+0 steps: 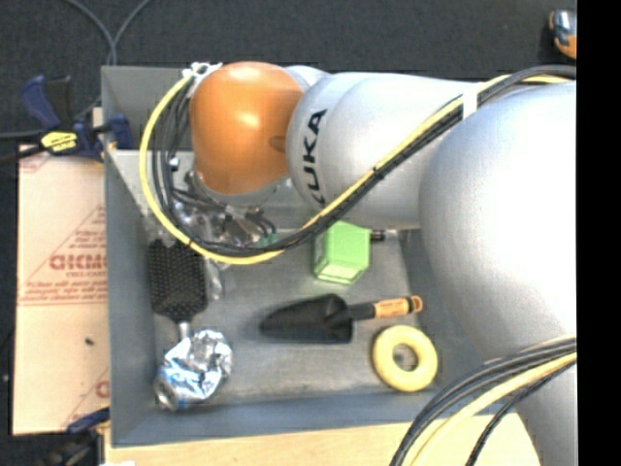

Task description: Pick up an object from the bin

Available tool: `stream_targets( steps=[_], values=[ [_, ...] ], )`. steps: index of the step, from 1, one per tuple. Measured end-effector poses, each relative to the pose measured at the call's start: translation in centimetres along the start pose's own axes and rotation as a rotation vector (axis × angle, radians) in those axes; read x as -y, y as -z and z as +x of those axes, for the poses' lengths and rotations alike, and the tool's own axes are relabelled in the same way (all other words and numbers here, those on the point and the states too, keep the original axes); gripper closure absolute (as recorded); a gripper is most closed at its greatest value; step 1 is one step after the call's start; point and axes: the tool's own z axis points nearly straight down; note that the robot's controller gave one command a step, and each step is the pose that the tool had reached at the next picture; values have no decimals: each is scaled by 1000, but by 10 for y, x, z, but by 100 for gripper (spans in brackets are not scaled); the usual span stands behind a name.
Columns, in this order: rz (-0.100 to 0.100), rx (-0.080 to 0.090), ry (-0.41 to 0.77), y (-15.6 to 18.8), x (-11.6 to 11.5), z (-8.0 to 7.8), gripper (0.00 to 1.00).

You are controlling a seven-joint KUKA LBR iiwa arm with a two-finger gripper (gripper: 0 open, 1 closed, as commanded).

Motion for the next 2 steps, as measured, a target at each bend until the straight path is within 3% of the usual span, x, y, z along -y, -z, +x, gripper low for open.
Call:
stream_targets(
  steps=[1, 2],
  values=[
    [8, 8, 794, -50, -22, 22, 0],
    [2, 12, 709, -78, 13, 4, 0]
  ],
)
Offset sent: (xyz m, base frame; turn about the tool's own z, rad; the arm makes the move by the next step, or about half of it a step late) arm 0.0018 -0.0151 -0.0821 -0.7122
